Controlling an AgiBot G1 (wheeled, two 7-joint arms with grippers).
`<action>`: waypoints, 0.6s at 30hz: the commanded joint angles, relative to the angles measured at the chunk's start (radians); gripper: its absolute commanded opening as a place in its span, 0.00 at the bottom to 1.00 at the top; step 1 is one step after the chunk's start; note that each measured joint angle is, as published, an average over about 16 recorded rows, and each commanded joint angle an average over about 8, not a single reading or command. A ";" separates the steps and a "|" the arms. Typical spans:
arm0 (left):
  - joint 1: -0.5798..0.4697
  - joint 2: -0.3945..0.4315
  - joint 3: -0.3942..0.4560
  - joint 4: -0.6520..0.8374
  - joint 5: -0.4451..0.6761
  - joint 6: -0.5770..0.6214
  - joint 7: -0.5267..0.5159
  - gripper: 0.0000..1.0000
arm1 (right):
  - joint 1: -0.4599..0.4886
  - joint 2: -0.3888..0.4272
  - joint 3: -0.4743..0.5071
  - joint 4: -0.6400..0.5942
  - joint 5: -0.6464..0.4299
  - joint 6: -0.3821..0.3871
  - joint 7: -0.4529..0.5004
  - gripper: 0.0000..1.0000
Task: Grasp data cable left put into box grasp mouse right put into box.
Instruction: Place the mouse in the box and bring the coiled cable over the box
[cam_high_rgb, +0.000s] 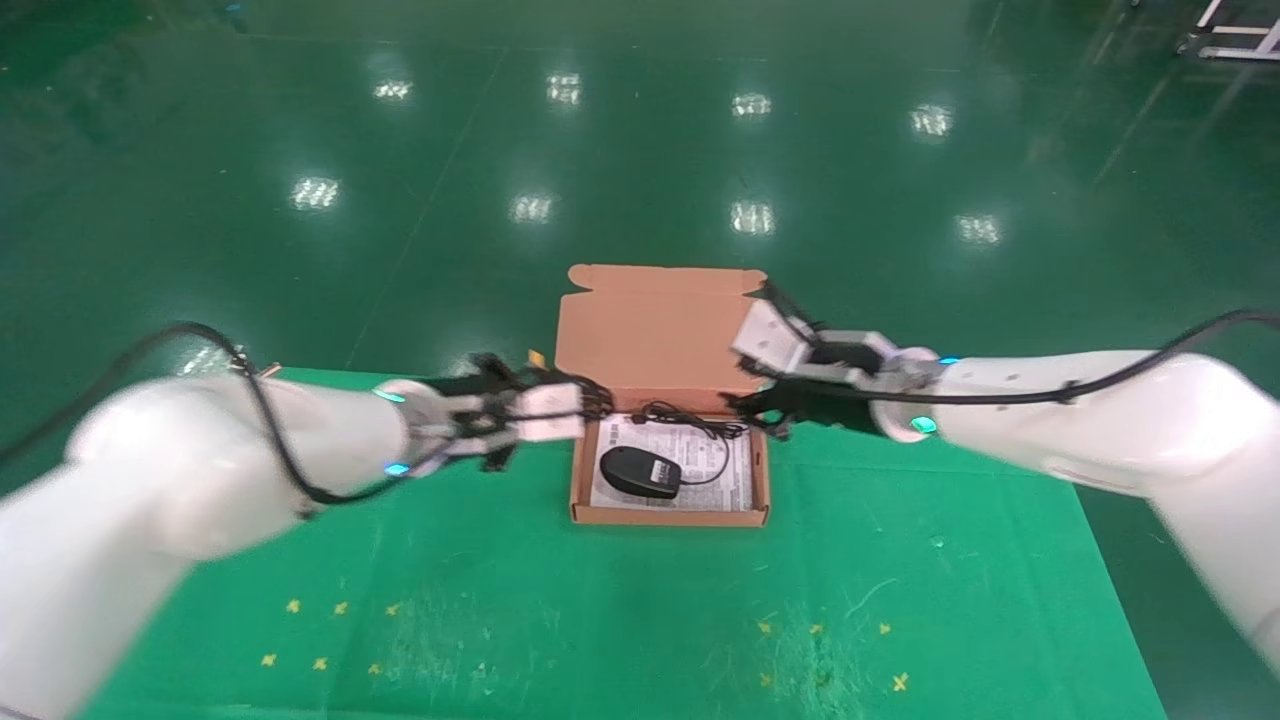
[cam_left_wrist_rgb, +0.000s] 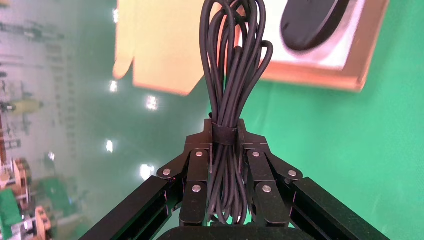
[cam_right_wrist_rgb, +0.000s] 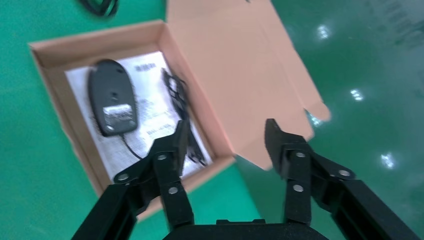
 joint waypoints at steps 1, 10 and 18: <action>0.011 0.032 0.009 0.026 0.011 -0.033 0.013 0.00 | 0.003 0.026 -0.002 0.028 -0.009 0.000 0.018 1.00; 0.043 0.110 0.103 0.151 -0.025 -0.212 0.037 0.00 | -0.009 0.176 -0.014 0.222 -0.087 0.002 0.161 1.00; 0.032 0.117 0.250 0.181 -0.083 -0.314 -0.020 0.00 | -0.012 0.296 -0.024 0.401 -0.174 -0.023 0.313 1.00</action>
